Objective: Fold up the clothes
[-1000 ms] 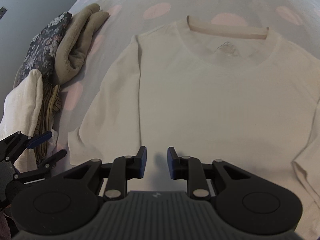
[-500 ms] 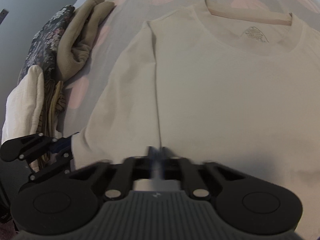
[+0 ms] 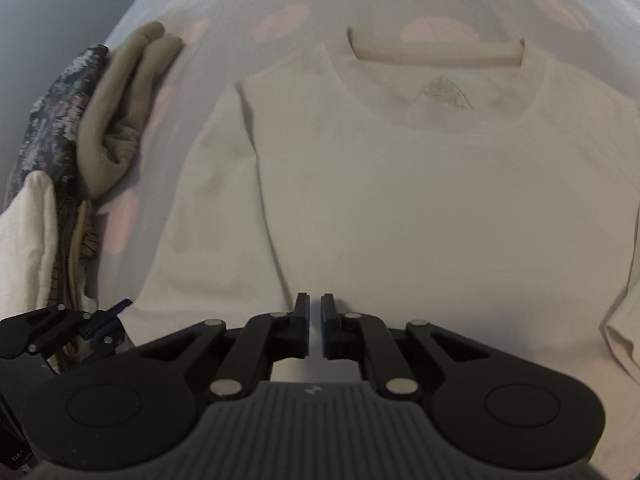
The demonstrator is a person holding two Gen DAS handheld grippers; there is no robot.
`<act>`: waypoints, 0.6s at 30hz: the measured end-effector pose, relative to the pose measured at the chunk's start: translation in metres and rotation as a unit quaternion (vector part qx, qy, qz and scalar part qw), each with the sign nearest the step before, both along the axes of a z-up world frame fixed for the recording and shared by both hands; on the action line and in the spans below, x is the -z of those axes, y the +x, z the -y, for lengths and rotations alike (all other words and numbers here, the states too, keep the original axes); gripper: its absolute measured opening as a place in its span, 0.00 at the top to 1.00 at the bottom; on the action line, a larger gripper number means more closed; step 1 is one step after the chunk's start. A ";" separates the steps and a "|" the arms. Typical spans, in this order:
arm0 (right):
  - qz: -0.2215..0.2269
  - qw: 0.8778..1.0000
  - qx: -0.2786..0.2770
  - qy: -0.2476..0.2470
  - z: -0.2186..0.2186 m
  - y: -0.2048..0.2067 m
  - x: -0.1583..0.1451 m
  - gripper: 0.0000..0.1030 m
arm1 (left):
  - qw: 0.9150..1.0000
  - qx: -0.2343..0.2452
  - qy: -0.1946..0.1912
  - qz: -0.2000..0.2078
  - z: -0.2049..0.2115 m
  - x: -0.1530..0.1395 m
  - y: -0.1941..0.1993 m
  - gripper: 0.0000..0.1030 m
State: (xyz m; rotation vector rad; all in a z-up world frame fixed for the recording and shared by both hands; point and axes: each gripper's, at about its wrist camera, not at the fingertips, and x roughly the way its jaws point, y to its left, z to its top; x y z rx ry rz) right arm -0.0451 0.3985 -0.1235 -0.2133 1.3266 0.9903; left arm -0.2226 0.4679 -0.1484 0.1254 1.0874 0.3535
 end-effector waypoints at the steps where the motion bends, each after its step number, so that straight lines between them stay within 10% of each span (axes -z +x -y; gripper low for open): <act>1: -0.008 1.000 -0.007 0.013 0.000 -0.003 -0.004 0.92 | 1.000 0.000 -0.004 0.003 -0.001 -0.002 -0.001 0.95; 10: 0.024 0.995 -0.092 0.024 -0.007 -0.046 -0.016 0.89 | 0.999 0.035 0.022 0.020 0.016 -0.033 -0.012 0.91; 18: 0.057 0.997 -0.046 0.005 -0.001 -0.018 -0.015 0.76 | 0.992 0.116 0.049 -0.008 0.058 -0.022 -0.015 0.73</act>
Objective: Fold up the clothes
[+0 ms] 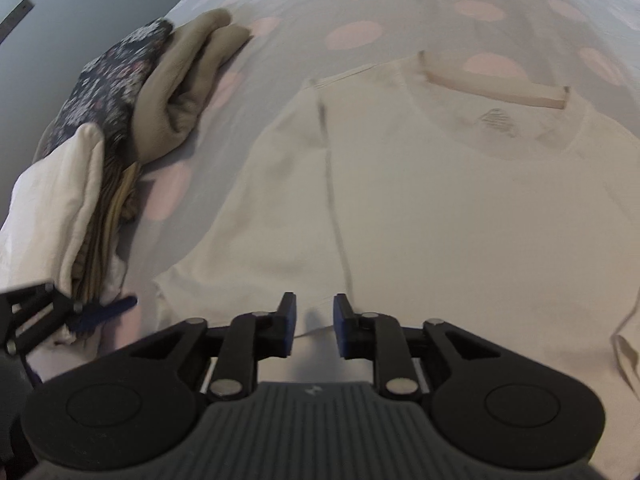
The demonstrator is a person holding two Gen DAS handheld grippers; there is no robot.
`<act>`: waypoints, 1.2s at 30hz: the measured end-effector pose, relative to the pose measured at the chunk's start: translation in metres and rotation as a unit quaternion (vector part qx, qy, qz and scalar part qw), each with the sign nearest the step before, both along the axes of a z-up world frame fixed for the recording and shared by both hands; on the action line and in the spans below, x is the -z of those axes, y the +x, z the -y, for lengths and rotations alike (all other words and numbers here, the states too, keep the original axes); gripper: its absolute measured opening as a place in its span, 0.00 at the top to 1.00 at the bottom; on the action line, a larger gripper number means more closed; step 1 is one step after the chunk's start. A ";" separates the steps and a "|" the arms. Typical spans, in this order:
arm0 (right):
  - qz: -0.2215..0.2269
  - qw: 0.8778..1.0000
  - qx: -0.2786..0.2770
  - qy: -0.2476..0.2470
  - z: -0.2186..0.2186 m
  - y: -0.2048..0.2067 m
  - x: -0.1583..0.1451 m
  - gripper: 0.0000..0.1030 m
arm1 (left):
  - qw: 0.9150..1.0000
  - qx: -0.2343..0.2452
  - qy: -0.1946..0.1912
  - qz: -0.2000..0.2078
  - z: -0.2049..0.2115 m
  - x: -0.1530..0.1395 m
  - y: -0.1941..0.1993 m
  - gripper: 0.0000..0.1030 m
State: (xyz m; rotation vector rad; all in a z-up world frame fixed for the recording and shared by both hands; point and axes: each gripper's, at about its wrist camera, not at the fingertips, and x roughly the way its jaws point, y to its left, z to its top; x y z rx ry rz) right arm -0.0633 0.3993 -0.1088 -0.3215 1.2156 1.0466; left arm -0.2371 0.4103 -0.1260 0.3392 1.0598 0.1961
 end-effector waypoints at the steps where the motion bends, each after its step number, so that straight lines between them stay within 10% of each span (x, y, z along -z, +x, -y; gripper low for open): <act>1: 0.000 1.000 0.004 -0.002 0.001 0.004 0.000 0.76 | 1.000 0.009 0.008 -0.009 0.005 0.006 0.001 0.73; 6: -0.021 1.000 0.017 -0.011 0.006 0.014 0.009 0.70 | 0.996 0.012 0.080 -0.029 0.016 0.032 0.010 0.74; 11: -0.054 0.998 0.028 -0.005 0.006 0.016 0.022 0.70 | 0.998 -0.029 0.061 -0.014 0.006 0.031 0.015 0.95; 15: -0.039 0.999 0.037 -0.007 0.003 0.015 0.024 0.98 | 0.990 -0.122 -0.064 0.013 -0.017 0.012 0.017 0.98; 20: -0.025 0.999 0.043 -0.003 0.005 0.018 0.018 0.98 | 0.945 -0.243 -0.220 0.017 -0.050 0.010 0.007 0.99; 33: 0.013 1.000 0.019 -0.006 0.030 0.014 -0.007 0.87 | 0.948 -0.246 -0.199 -0.028 -0.040 0.011 -0.007 0.82; 36: 0.023 1.000 0.009 -0.008 0.047 0.011 -0.015 0.70 | 0.953 -0.241 -0.183 -0.033 -0.033 0.006 -0.014 0.63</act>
